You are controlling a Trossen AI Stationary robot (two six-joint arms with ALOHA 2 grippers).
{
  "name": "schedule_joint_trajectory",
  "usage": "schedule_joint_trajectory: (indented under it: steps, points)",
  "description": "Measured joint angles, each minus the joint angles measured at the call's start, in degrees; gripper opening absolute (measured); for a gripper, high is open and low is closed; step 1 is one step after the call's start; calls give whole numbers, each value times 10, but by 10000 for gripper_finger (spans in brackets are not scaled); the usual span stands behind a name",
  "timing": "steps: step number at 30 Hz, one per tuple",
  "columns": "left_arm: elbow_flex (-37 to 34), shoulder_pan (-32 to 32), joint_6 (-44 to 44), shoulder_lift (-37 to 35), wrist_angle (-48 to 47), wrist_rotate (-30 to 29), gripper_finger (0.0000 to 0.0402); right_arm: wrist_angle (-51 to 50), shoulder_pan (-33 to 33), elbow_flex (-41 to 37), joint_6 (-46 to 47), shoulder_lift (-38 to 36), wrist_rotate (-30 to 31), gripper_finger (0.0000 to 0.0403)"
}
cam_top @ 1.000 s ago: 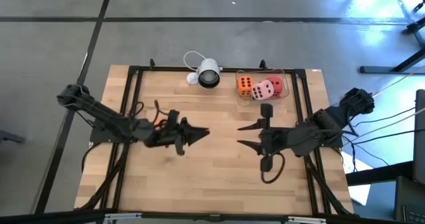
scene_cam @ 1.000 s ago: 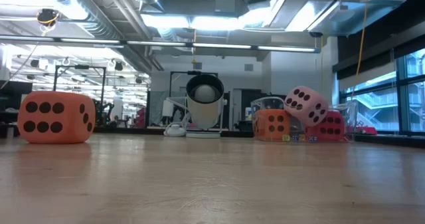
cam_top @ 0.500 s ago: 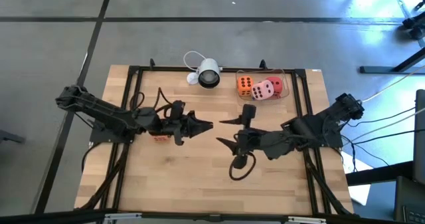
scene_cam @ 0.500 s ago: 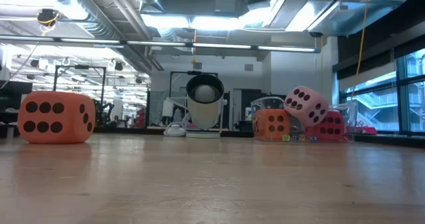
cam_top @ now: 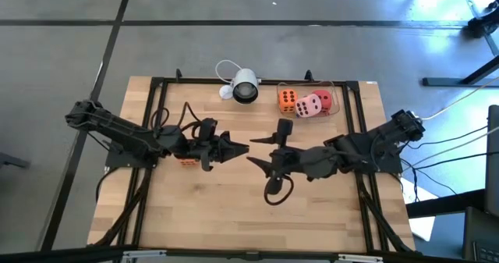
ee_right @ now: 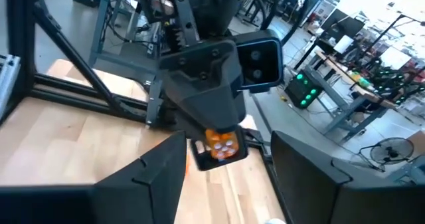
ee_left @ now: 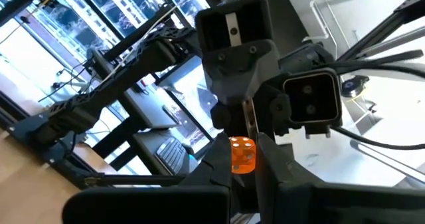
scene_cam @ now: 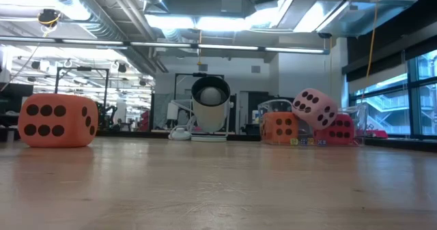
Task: Pick & Place Dice
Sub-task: Put the small orange dice into the transparent container
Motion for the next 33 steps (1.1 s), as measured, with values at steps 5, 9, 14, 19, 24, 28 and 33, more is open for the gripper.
schedule_joint_trajectory:
  steps: [5, 9, 14, 19, 24, 28, 33]
  points:
    - [0, 0, 0, 0, 1, 6, 10, 5, -9, 0, -11, 4, -24, 210]
    - [0, 0, 0, 0, 2, 9, 10, 8, -16, 0, -1, 6, -43, 208]
    - [0, 0, 2, 0, 2, 15, 10, 24, -21, 0, -2, 11, -45, 208]
    - [0, 6, 4, 0, 6, 18, 10, 25, -22, 0, -7, 25, -47, 206]
    - [0, 14, 0, 0, 6, 35, 10, 31, -22, 0, -15, 30, -38, 178]
    - [0, 14, 0, 0, 6, 37, 10, 37, -22, 0, -15, 29, -36, 142]
    - [0, 14, 6, 0, 5, 43, 10, 38, -20, 0, -17, 28, -42, 113]
